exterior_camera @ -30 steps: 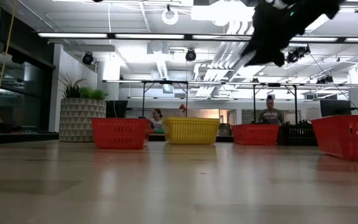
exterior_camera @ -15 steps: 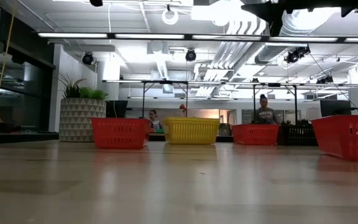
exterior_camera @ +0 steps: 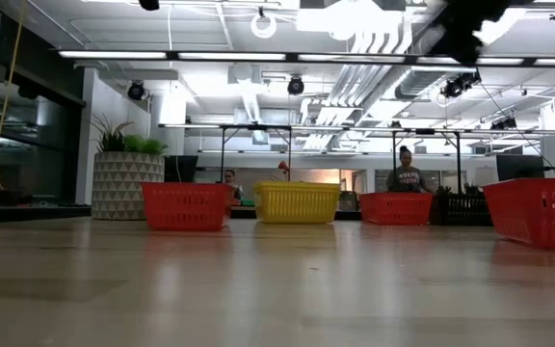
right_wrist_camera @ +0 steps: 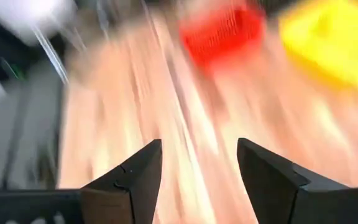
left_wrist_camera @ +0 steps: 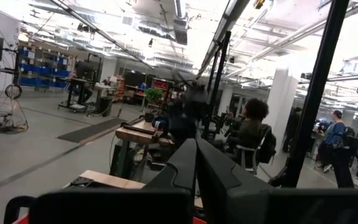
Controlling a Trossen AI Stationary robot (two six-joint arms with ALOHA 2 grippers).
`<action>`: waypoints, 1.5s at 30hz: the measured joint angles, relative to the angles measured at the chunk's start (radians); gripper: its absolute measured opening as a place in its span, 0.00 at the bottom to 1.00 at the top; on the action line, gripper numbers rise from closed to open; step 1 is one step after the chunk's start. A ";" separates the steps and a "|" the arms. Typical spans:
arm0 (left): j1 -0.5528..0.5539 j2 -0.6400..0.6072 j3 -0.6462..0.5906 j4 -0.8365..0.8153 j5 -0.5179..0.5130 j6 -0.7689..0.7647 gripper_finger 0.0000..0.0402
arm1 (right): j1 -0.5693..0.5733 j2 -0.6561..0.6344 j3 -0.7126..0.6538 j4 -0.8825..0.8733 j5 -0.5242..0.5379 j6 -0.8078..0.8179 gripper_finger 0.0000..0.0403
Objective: Stack baskets by color
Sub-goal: Stack the bottom right red bin on the top right red bin
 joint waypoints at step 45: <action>0.000 0.000 0.000 -0.003 -0.019 -0.007 0.00 | 0.190 0.039 -0.338 -0.142 -0.012 0.452 0.01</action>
